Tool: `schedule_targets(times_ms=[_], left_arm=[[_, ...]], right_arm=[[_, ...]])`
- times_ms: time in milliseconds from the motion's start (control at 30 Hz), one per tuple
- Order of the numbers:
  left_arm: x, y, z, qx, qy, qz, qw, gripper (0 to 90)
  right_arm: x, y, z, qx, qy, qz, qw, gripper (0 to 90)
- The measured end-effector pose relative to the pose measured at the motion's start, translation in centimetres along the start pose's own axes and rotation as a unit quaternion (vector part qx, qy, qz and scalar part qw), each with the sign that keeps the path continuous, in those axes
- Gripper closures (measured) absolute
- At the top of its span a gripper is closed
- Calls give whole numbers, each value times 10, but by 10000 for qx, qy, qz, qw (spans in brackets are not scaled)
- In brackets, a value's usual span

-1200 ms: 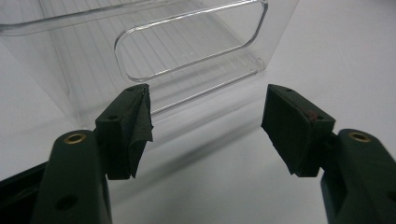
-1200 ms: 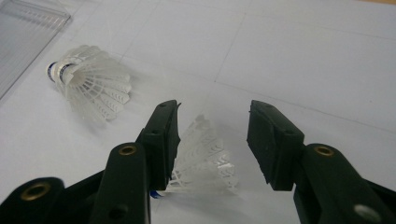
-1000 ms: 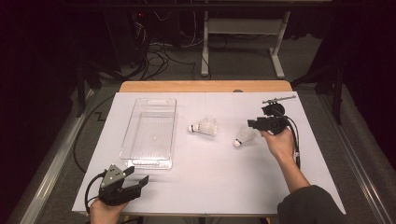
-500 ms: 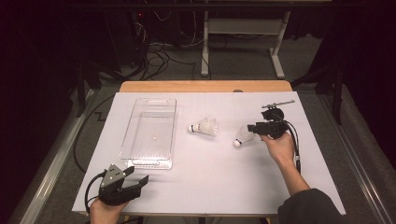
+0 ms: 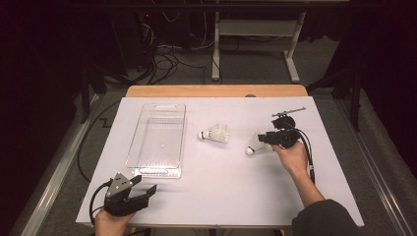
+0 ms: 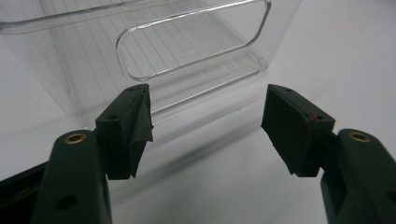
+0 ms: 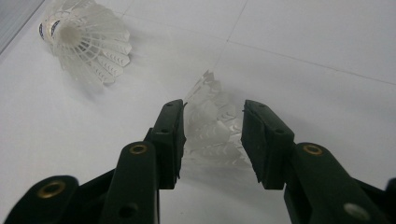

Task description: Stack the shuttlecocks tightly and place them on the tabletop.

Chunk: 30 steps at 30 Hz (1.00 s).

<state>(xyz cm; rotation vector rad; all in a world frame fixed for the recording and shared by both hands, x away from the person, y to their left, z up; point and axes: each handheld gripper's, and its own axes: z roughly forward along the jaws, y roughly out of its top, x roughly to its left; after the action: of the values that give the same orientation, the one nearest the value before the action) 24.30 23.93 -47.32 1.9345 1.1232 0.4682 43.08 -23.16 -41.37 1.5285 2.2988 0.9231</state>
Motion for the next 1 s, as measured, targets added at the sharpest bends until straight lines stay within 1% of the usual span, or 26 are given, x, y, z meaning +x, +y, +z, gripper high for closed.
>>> schedule_targets(times_ms=[233, 333, 633, 733, 767, 900, 933, 1000], left_arm=[[0, 0, -1, -20, 2, 9, 10000, 342], [0, 0, -1, -19, 2, 4, 10000, 342], [0, 0, -1, -25, 2, -1, 10000, 343], [0, 0, -1, 7, 22, 5, 10000, 342], [0, 0, 0, 4, 20, -23, 10000, 342], [0, 0, 0, -31, 32, -29, 10000, 342], [0, 0, -1, 1, 21, 12, 10000, 342], [1, 0, -1, -9, 15, 8, 10000, 343]], right_arm=[[1, -3, 2, 69, 61, -37, 10000, 632], [1, -4, 2, 109, 112, -50, 9999, 663], [0, -6, 0, 127, 229, -72, 9996, 722], [0, -7, 0, 132, 249, -83, 9996, 740], [-1, -7, -1, 132, 260, -87, 9995, 746], [-1, -9, -2, 153, 297, -103, 9994, 776], [-1, -10, -3, 176, 300, -105, 9993, 784], [-1, -11, -4, 179, 334, -132, 9992, 798]])
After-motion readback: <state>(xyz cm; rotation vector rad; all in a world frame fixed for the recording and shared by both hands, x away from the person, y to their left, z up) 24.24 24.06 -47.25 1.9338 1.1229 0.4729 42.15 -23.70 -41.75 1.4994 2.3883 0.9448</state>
